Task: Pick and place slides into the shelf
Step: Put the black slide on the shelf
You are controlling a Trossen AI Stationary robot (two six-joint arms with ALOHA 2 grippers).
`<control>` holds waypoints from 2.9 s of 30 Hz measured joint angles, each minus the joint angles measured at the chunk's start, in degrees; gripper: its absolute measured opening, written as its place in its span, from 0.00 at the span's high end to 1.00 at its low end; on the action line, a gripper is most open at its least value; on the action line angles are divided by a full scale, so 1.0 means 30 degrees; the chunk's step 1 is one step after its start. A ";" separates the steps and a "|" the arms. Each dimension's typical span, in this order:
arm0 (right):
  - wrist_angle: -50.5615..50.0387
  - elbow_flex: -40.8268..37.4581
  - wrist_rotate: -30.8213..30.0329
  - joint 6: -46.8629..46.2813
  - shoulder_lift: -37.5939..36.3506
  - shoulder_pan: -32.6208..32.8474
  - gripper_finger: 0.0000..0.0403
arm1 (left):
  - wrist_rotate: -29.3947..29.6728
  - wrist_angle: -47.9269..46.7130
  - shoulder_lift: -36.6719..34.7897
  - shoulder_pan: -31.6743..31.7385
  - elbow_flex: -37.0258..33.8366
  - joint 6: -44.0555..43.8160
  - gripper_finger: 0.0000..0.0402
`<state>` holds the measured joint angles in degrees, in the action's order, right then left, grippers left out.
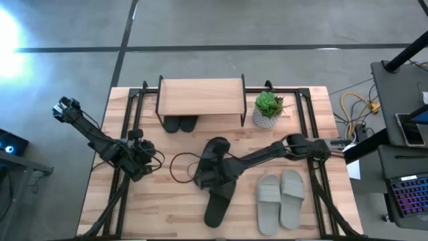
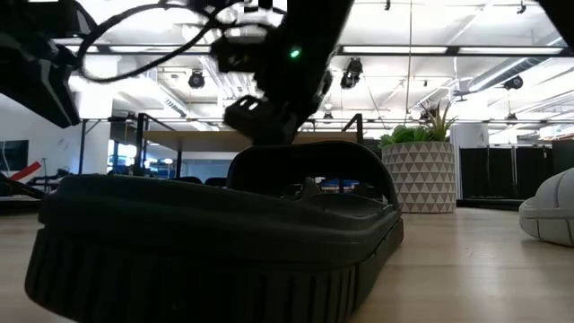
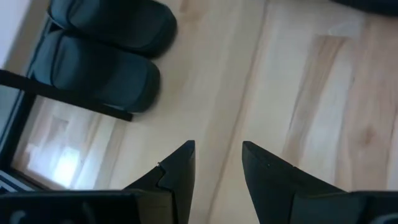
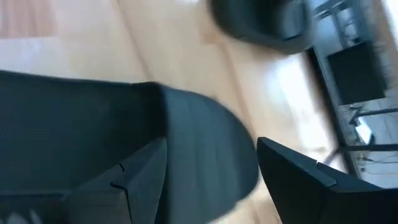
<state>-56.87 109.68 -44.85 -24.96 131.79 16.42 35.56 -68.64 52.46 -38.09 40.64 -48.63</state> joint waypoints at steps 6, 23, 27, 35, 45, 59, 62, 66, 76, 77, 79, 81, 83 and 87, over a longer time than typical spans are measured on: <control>-0.1685 0.3323 0.2283 -0.0488 0.2076 -0.0252 0.40 | 0.0455 0.0003 -0.0289 0.0007 -0.0007 0.0475 0.71; -0.4865 0.4737 0.2098 -0.3957 0.2372 -0.0376 0.40 | 0.0375 0.0232 -0.0444 0.0007 -0.0007 0.0300 0.71; -0.4662 0.4100 0.2822 -0.4041 0.2372 -0.0398 0.40 | 0.0375 0.0249 -0.0421 0.0015 -0.0007 0.0300 0.71; -0.4240 0.2693 0.2429 -0.4785 0.2343 -0.1182 0.40 | 0.0368 0.0314 -0.0414 0.0019 -0.0007 0.0256 0.71; -0.4329 0.2620 0.2430 -0.5106 0.2336 -0.2742 0.66 | 0.0251 0.0307 -0.0377 0.0029 -0.0007 0.0257 0.71; -0.6337 0.7944 -0.0261 -0.0481 0.2250 -0.0603 0.97 | 0.0119 0.0292 -0.0414 0.0073 0.0092 0.0300 0.71; -0.5618 0.7877 -0.2198 0.3019 0.1056 0.0088 0.97 | -0.0095 0.0310 -0.0362 0.0073 0.0339 -0.0254 0.71; -0.5051 0.7366 -0.2964 0.5724 -0.0177 -0.0632 0.97 | -0.0196 0.0414 -0.0341 0.0073 0.0588 -0.1566 0.71; 0.0056 0.8055 -0.2630 1.3924 -0.0838 -0.5952 0.97 | -0.0227 0.3170 0.0005 0.0080 0.0539 -0.3192 0.71; 0.1109 0.8055 -0.2225 1.5401 -0.0805 -0.6437 0.97 | -0.0233 0.3715 0.0118 0.0080 0.0541 -0.3185 0.71; 0.3401 0.8040 -0.1138 1.8465 -0.0797 -0.7344 0.97 | -0.0212 0.4809 0.0357 0.0080 0.0543 -0.3111 0.71; 0.5721 0.8048 0.0077 2.1334 -0.0801 -0.8121 0.97 | -0.0158 0.5647 0.0677 0.0080 0.0501 -0.2816 0.71; 0.7391 0.8004 0.0581 2.3525 -0.0804 -0.8899 0.97 | -0.0163 0.6111 0.1087 0.0080 0.0490 -0.2500 0.71; 0.7716 0.7756 0.0688 2.3338 -0.0804 -1.0372 0.97 | -0.0199 0.6338 0.1851 0.0080 0.0626 -0.2034 0.71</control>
<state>-33.73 132.94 -42.79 45.05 129.38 -14.70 34.97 -49.63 58.02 -37.85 42.52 -54.73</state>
